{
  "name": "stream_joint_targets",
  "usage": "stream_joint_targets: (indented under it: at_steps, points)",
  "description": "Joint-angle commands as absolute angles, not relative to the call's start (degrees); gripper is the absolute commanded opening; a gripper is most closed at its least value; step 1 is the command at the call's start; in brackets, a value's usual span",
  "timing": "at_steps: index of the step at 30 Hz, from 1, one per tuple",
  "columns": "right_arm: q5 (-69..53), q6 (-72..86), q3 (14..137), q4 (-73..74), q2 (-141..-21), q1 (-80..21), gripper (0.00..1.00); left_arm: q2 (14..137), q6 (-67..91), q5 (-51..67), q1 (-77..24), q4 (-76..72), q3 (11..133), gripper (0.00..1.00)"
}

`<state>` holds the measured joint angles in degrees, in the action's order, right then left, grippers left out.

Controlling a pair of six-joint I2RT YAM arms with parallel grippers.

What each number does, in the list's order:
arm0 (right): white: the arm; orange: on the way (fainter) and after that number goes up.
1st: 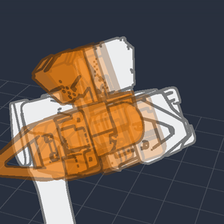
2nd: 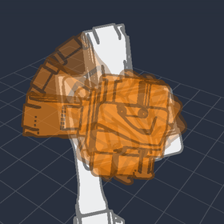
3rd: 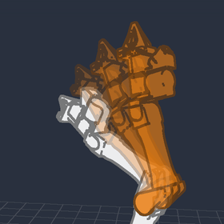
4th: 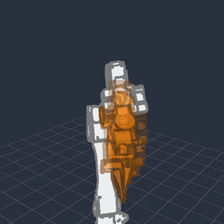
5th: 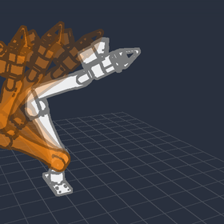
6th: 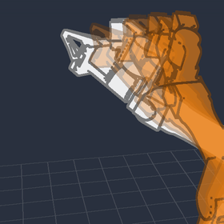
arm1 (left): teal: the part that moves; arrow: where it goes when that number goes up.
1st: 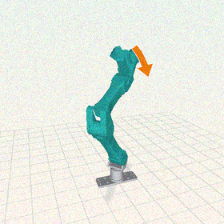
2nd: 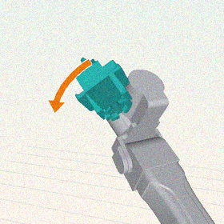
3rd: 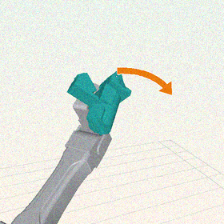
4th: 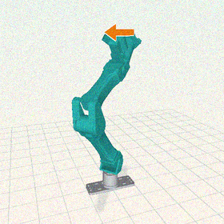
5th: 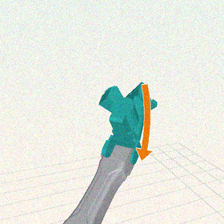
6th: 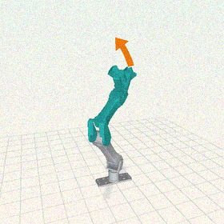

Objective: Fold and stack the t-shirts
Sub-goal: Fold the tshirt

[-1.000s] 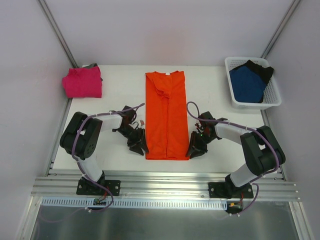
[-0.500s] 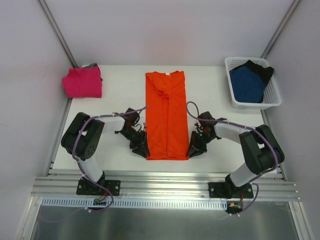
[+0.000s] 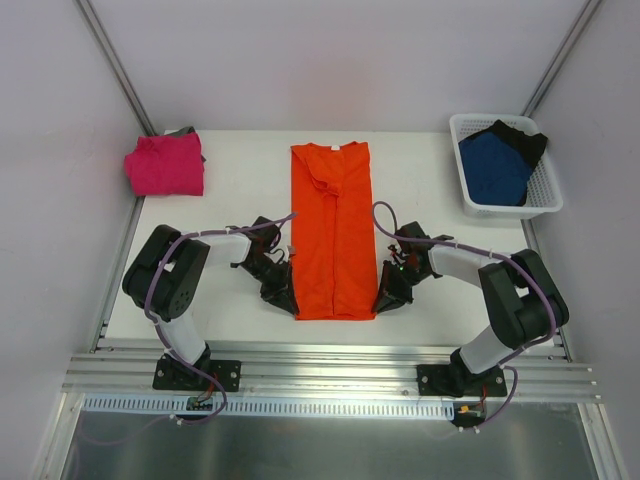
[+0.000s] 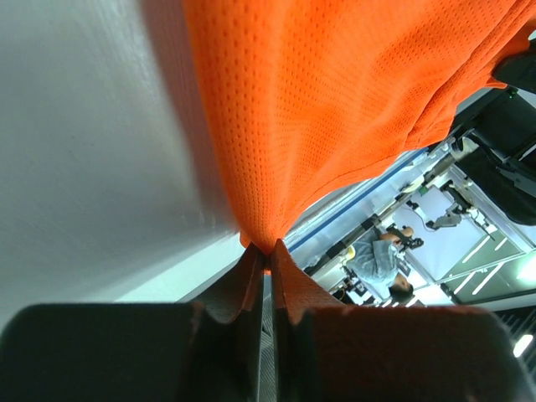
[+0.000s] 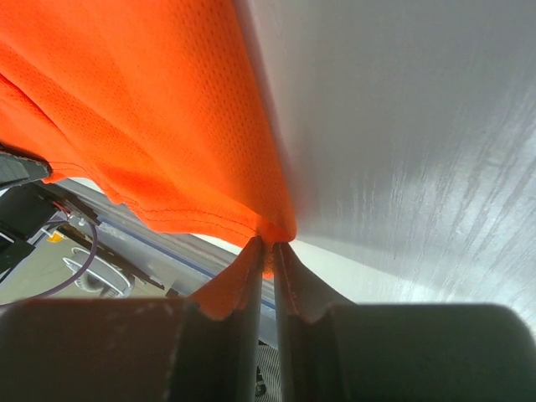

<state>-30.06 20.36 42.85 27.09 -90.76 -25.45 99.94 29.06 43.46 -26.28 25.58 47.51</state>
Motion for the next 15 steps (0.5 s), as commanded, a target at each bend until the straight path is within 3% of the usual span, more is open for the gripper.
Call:
stream_joint_targets:
  at_steps: [1,7,15]
  points:
    - [-31.11,20.83,44.03,26.63,-89.38,-25.93,0.13,98.79,28.48,45.53,-26.63,25.84,47.9,0.0]
    - [-31.82,20.66,44.03,26.19,-88.77,-25.84,0.0,97.82,28.3,45.18,-26.54,25.84,47.9,0.0]
    - [-31.12,20.39,43.86,26.89,-87.45,-25.84,0.0,96.59,27.78,44.82,-26.63,26.19,48.43,0.0]
